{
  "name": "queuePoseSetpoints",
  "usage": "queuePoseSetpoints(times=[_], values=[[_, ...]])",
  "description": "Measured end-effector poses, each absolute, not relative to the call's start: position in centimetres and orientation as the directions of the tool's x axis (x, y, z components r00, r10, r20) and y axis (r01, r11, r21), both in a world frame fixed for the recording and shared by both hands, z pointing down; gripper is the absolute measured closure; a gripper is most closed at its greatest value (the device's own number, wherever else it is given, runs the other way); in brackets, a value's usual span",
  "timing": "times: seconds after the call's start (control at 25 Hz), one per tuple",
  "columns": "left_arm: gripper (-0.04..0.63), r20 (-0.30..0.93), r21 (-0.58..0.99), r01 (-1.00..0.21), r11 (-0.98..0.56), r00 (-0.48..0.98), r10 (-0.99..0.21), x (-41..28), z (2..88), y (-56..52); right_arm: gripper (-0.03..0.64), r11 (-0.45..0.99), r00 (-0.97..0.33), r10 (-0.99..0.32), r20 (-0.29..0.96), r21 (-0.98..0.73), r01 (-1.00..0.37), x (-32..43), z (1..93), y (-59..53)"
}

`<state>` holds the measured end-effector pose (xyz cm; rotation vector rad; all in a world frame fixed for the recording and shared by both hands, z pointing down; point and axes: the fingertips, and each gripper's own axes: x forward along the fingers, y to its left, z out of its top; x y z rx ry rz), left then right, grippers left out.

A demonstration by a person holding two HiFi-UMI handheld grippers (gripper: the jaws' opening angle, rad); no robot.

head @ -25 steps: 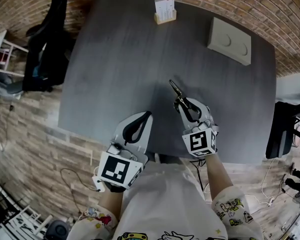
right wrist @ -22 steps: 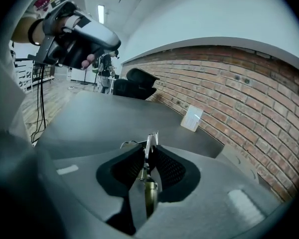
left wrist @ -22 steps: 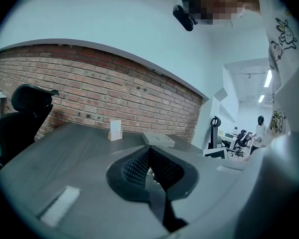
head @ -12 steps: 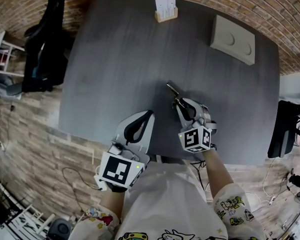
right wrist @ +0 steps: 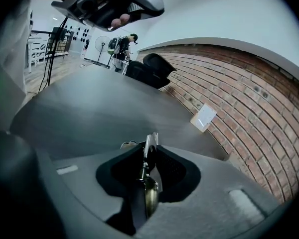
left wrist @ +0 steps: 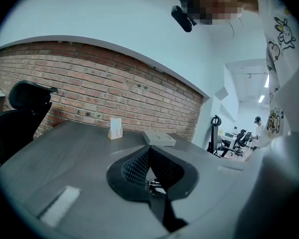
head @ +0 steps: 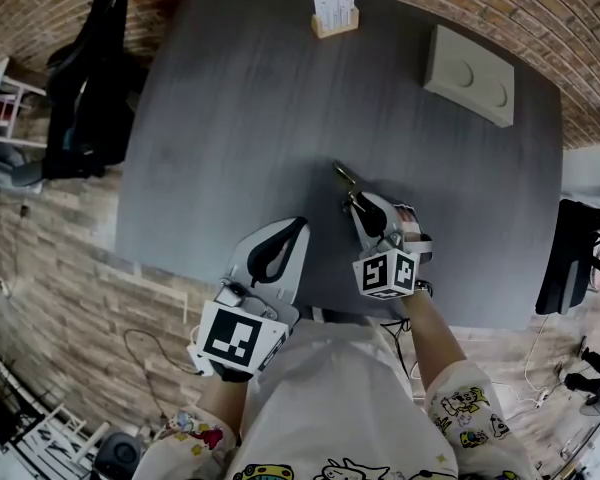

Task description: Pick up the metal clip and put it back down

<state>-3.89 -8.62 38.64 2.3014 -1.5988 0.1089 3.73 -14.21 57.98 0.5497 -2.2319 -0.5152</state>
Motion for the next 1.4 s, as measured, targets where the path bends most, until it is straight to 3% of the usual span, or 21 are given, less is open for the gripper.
queuePoseSetpoints(times=[0.4,0.56,0.84,1.4], values=[[0.595,0.261,0.232,-0.929,-0.288,0.345,-0.901,-4.8,38.9,-8.0,0.526,0.817,-0.592,-0.533,0.605,0.550,-0.173,3.6,58.7,-13.5],[0.595,0.253,0.233,-0.928,-0.290,0.346,-0.904,-4.9,38.8,-8.0,0.463,0.841,-0.582,-0.508,0.635,0.512,-0.176,3.6,59.3,-13.4],[0.595,0.235,0.233,-0.928,-0.291,0.345,-0.909,-4.8,38.5,-7.8,0.382,0.860,-0.585,-0.492,0.644,0.465,-0.211,4.0,58.6,-13.3],[0.595,0.150,0.179,-0.932,-0.316,0.343,-0.927,-5.1,35.0,-7.1,0.342,0.834,-0.650,-0.548,0.526,0.404,-0.376,4.8,50.9,-12.7]])
